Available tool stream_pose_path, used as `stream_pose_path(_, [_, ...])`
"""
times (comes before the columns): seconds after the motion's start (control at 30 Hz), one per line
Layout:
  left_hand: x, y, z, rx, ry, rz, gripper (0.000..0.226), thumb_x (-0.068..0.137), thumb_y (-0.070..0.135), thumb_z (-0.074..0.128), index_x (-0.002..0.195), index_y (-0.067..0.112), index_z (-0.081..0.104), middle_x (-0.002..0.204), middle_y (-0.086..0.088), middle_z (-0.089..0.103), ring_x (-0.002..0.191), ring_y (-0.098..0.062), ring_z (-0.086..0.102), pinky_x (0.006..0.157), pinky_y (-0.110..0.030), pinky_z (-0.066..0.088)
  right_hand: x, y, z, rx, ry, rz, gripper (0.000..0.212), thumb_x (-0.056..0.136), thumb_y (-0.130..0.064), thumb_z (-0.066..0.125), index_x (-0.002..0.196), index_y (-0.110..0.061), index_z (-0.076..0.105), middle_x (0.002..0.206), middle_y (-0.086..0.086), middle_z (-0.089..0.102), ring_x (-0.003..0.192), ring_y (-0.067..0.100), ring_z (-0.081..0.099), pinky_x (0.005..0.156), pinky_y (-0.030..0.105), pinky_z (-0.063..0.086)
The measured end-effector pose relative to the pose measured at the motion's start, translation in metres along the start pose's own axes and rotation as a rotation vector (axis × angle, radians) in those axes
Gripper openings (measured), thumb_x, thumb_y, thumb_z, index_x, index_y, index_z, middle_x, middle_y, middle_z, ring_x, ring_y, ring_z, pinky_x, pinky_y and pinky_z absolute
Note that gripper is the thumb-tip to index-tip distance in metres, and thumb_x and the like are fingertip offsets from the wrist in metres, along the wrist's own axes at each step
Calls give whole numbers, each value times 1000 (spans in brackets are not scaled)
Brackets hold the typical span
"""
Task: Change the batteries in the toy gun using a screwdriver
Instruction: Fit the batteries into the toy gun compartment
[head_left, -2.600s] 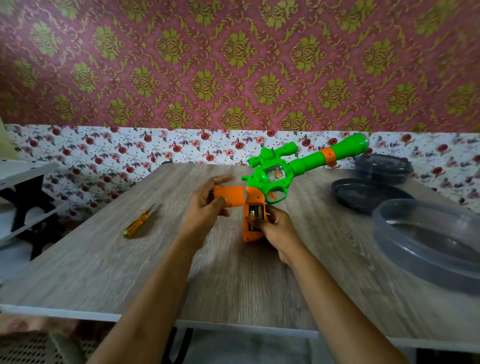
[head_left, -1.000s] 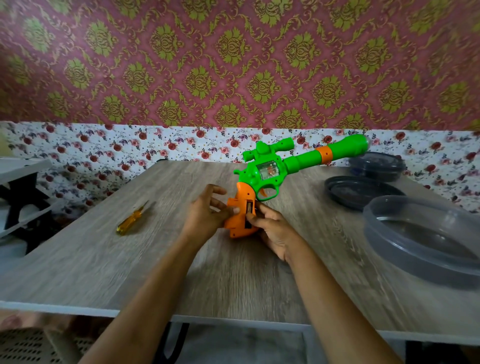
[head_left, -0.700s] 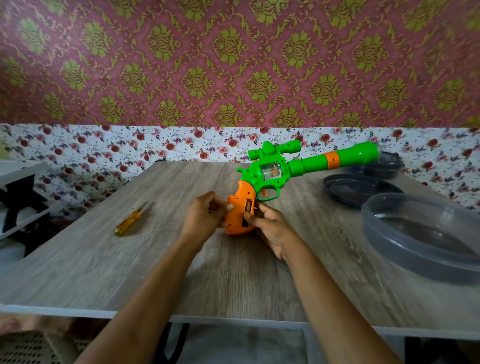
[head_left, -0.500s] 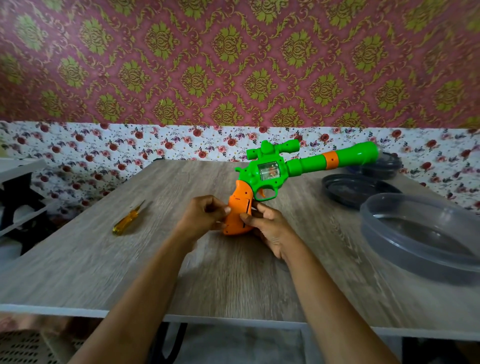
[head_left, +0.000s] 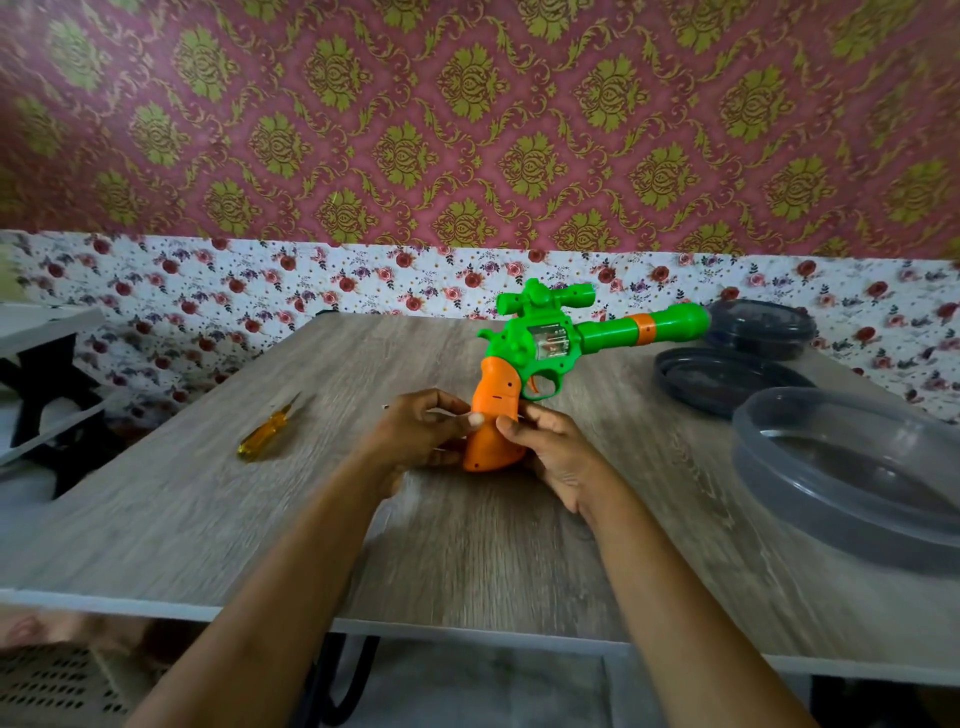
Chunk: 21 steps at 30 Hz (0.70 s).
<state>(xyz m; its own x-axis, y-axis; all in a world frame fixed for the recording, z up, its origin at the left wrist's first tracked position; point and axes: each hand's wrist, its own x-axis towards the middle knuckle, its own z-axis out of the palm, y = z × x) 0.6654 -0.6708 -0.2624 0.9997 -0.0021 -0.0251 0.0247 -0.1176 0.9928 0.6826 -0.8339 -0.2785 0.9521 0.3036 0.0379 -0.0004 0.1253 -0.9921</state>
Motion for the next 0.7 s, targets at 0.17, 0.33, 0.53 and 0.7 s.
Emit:
stream_pose_path(0.17, [-4, 8, -4, 9, 69, 103, 15, 80, 8, 72, 91, 8, 63, 84, -9, 65, 72, -15, 61, 59, -20, 55, 3, 0, 3, -109, 80, -38, 38, 86, -6, 59, 124, -5, 56, 120, 12, 62, 108, 19, 57, 105, 35, 41])
stream_pose_path(0.33, [7, 1, -28, 486, 552, 304, 8, 84, 10, 69, 92, 11, 72, 90, -1, 70, 74, -7, 60, 68, -18, 47, 3, 0, 0, -114, 178, -63, 40, 86, -7, 61, 125, -2, 55, 119, 11, 62, 103, 16, 57, 96, 29, 43])
stream_pose_path(0.53, [23, -4, -52, 748, 617, 182, 19, 91, 3, 58, 102, 7, 72, 107, -7, 70, 85, -15, 62, 75, -25, 50, 8, -1, 0, -64, 235, -29, 42, 85, -8, 63, 125, -1, 55, 120, 12, 62, 102, 16, 55, 96, 30, 41])
stream_pose_path(0.7, [47, -13, -60, 902, 509, 115, 25, 91, 2, 56, 112, 8, 68, 118, -10, 66, 100, -21, 63, 88, -32, 52, 11, -2, 0, -42, 220, 1, 39, 85, -8, 62, 124, -1, 56, 119, 13, 62, 105, 20, 58, 100, 37, 43])
